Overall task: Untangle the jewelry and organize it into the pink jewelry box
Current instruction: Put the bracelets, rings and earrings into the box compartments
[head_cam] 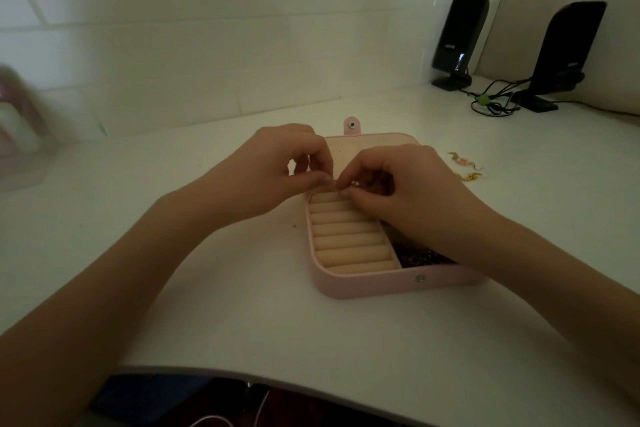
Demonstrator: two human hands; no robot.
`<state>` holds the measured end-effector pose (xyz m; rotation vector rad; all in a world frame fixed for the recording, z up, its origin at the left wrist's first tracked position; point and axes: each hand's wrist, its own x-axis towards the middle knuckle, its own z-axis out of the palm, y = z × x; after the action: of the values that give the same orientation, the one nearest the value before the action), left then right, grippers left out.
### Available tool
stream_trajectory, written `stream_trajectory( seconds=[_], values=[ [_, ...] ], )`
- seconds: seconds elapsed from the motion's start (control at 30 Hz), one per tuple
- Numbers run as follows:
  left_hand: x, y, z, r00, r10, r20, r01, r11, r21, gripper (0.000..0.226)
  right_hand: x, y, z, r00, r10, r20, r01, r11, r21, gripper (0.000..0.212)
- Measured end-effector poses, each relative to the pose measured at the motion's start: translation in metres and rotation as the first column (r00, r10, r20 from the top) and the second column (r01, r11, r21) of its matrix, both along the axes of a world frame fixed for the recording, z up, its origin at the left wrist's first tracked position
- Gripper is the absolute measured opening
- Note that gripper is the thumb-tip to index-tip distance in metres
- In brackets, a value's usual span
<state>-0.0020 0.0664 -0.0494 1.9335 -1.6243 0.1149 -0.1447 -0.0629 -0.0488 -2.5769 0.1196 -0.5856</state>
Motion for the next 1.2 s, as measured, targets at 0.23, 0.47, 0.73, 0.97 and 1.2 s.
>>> stream_trajectory(
  seconds=[0.23, 0.47, 0.73, 0.97, 1.2],
  values=[
    [0.002, 0.001, 0.0, 1.0, 0.001, -0.008, -0.001, 1.0, 0.025, 0.007, 0.0, 0.001, 0.001, 0.999, -0.014, -0.051, 0.013, 0.999, -0.034, 0.01],
    [-0.002, 0.007, 0.005, 0.997, -0.007, -0.078, 0.004, 0.999, -0.034, 0.029, 0.001, 0.001, 0.0, 0.998, -0.013, -0.062, 0.012, 1.0, -0.029, 0.009],
    [-0.001, 0.01, 0.005, 0.999, -0.053, -0.001, 0.053, 0.997, 0.052, 0.042, 0.001, 0.001, 0.001, 0.998, -0.006, -0.067, 0.005, 1.0, -0.024, 0.011],
    [-0.002, 0.013, 0.011, 1.0, -0.024, -0.018, 0.023, 0.999, -0.05, 0.042, 0.001, 0.001, 0.0, 0.998, -0.017, -0.057, 0.016, 1.0, -0.008, 0.008],
    [0.004, 0.014, 0.007, 0.998, -0.019, 0.068, 0.016, 0.999, 0.038, 0.047, 0.001, -0.001, 0.0, 0.997, -0.028, -0.067, 0.028, 1.0, -0.003, 0.007]
  ],
)
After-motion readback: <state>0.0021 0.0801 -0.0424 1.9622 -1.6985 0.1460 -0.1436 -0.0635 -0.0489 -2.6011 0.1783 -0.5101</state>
